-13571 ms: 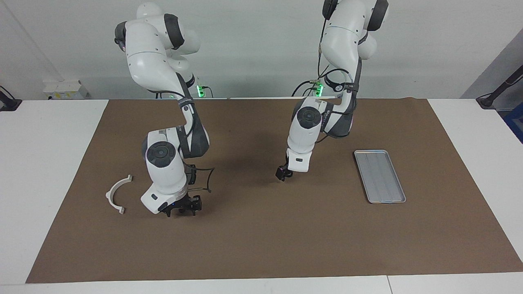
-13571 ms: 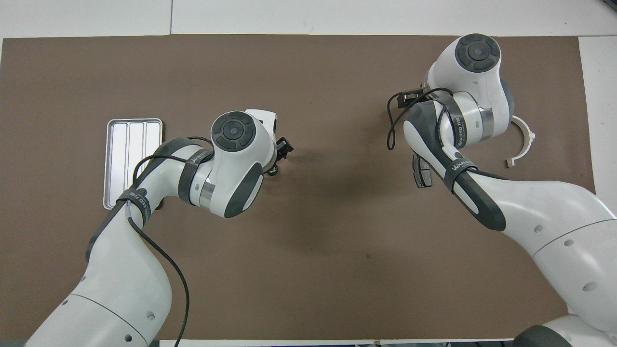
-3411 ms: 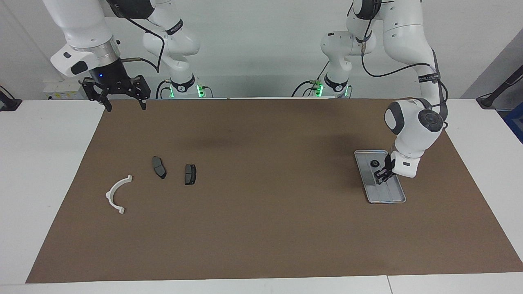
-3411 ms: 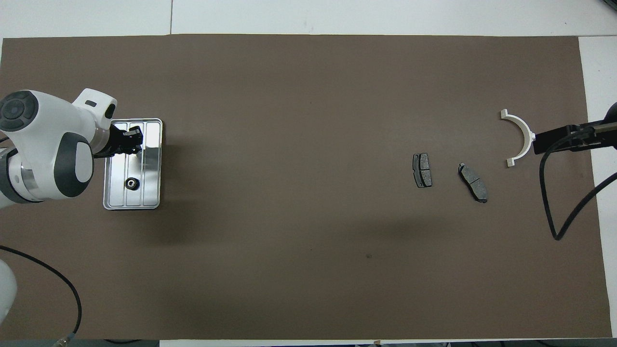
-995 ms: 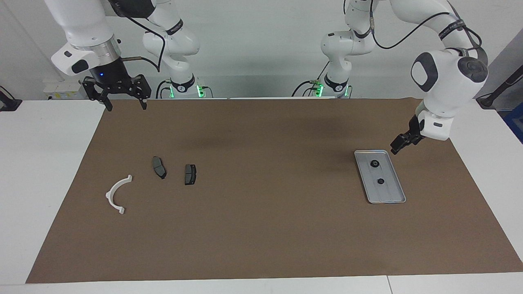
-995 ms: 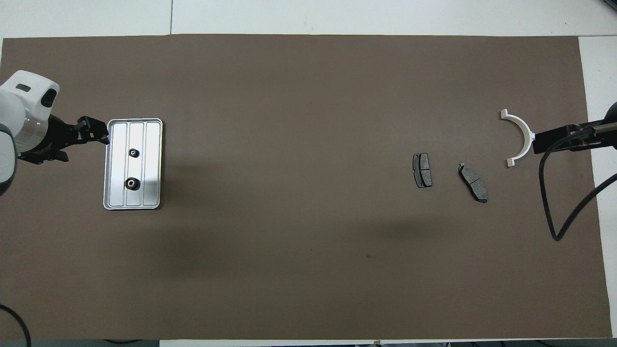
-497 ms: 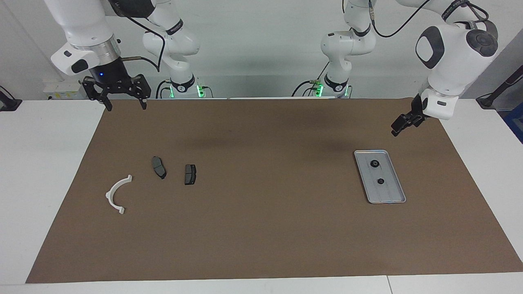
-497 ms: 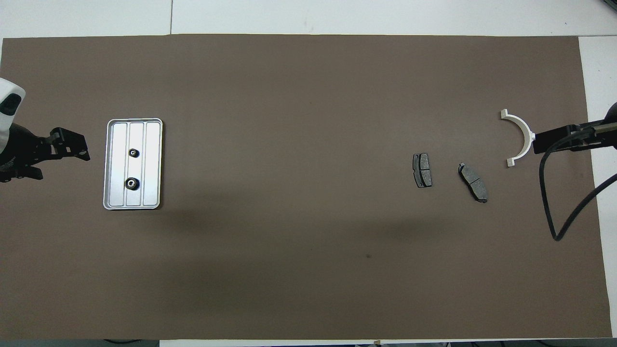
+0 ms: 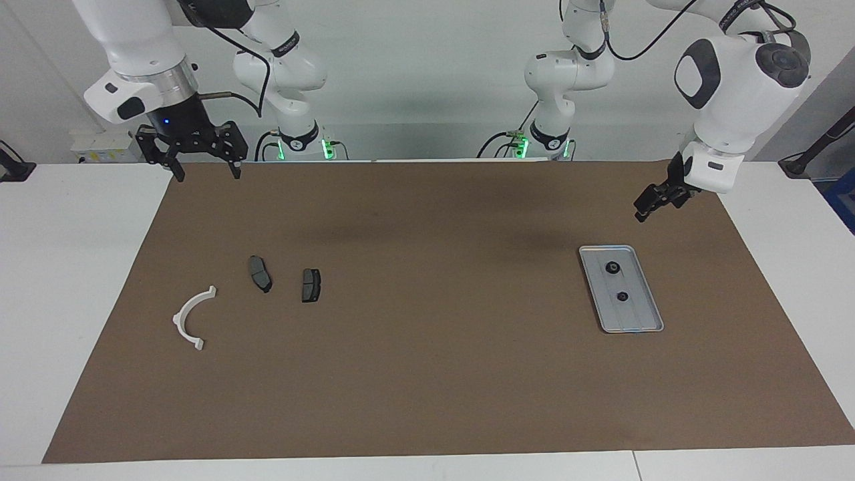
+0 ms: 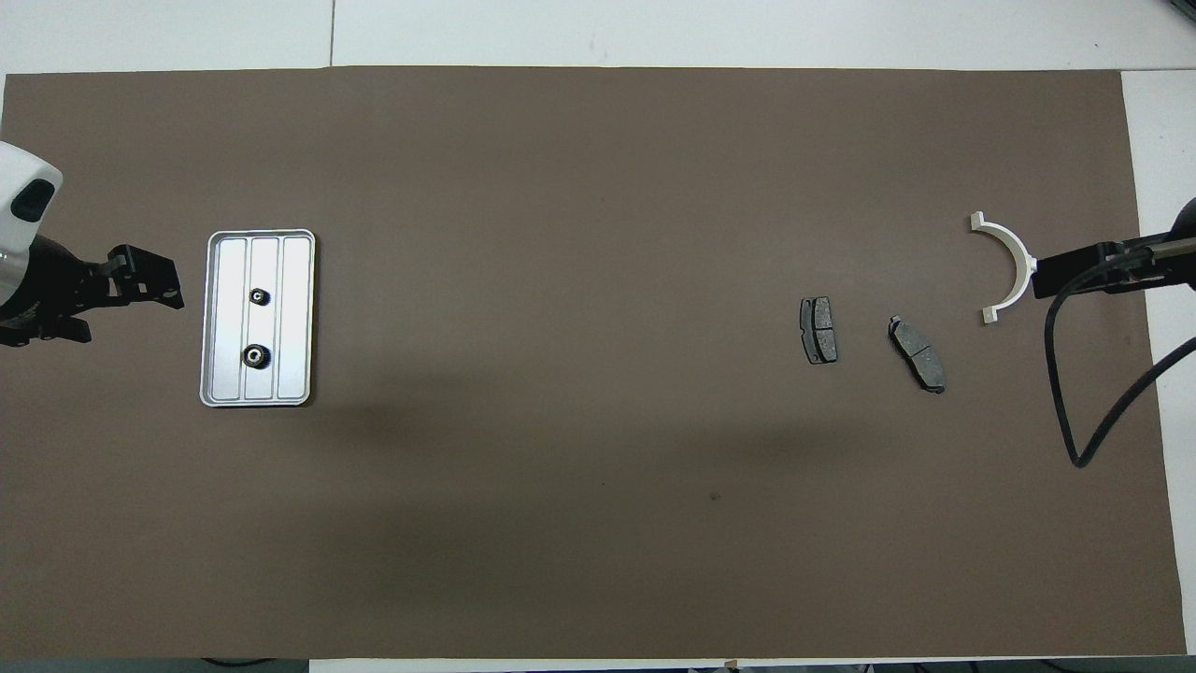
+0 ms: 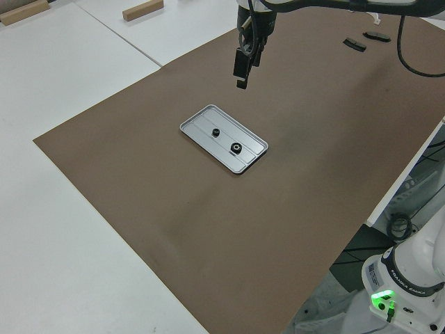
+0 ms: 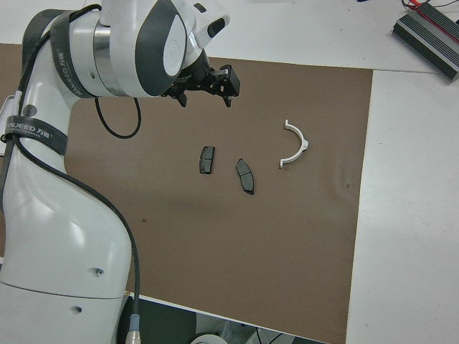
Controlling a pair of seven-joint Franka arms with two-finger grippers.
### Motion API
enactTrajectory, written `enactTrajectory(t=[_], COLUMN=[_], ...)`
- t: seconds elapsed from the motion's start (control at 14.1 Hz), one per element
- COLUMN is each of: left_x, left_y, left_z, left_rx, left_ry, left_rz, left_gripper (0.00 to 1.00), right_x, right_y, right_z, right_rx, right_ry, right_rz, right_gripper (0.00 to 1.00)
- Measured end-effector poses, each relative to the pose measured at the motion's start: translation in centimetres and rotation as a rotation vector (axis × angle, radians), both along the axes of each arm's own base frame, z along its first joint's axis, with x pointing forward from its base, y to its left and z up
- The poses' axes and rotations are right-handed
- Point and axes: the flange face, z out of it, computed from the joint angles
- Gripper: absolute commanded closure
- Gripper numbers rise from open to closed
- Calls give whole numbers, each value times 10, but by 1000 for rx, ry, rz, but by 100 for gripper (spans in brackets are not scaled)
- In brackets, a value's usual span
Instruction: Pick bearing gear from pile to tray
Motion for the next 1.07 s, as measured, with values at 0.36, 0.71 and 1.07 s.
enactTrajectory(t=[0.36, 0.71, 1.07], left_x=[0, 0, 0], left_y=[-1, -4, -8], left_z=[23, 23, 23], left_rx=[-17, -19, -20], left_ry=[-15, -16, -17], left_rz=[-44, -63, -70], left_gripper=[0, 0, 0], right_x=[0, 0, 0], right_y=[0, 0, 0], right_z=[0, 0, 0], right_rx=[3, 3, 3], right_ry=[0, 0, 0], right_rz=[0, 0, 0], right_gripper=[0, 0, 0])
